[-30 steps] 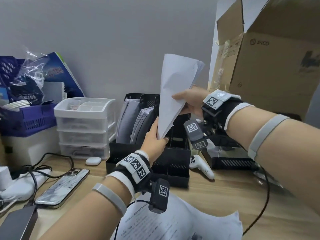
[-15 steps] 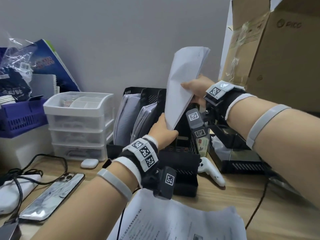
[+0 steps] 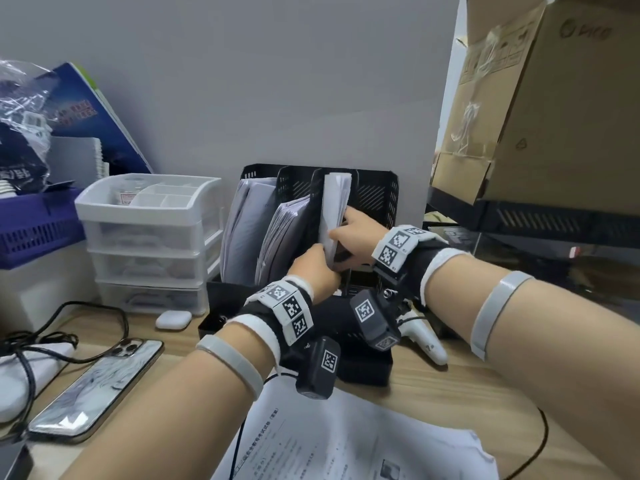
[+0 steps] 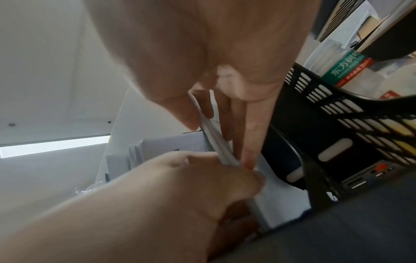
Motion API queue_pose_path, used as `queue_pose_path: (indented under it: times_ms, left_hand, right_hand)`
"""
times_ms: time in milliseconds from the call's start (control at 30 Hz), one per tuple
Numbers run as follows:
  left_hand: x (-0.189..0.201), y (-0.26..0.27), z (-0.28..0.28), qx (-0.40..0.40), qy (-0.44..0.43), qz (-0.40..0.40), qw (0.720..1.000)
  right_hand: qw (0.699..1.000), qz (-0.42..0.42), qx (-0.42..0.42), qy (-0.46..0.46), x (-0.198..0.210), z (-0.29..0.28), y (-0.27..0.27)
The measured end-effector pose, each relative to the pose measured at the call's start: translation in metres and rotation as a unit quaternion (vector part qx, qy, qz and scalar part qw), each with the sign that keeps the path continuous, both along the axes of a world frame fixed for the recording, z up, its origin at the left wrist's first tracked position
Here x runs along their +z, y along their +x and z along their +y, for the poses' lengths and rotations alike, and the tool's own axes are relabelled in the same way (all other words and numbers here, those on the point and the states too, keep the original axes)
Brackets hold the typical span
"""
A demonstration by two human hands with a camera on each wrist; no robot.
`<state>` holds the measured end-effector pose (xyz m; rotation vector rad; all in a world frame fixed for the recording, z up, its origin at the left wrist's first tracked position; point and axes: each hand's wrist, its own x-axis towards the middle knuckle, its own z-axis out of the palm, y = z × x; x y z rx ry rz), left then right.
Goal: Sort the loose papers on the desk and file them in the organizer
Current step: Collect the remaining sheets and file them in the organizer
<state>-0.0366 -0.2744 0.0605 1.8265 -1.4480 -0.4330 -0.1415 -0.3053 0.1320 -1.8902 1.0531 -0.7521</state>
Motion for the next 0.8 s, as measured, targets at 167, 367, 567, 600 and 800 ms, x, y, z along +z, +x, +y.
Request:
queue_pose_path:
  times_ms: [167, 367, 567, 600, 800]
  left_hand:
    - [-0.007, 0.009, 0.021, 0.031, -0.065, 0.001, 0.997]
    - [-0.021, 0.025, 0.073, 0.047, -0.120, 0.051, 0.990]
    - [-0.035, 0.014, 0.148, -0.037, 0.163, -0.025, 0.986]
    - [-0.038, 0.012, 0.155, -0.055, 0.196, -0.060, 0.977]
    - [-0.054, 0.007, 0.174, -0.084, 0.269, -0.161, 0.946]
  right_hand:
    - [0.997, 0.056, 0.049, -0.022, -0.013, 0.018, -0.010]
    - [0.969, 0.200, 0.130, 0.067, -0.042, 0.059, -0.062]
    - [0.891, 0.435, 0.130, -0.003, -0.089, 0.101, -0.118]
    - [0.880, 0.459, 0.121, -0.026, -0.094, 0.105, -0.121]
    - [0.840, 0.531, 0.082, -0.075, -0.119, 0.121, -0.119]
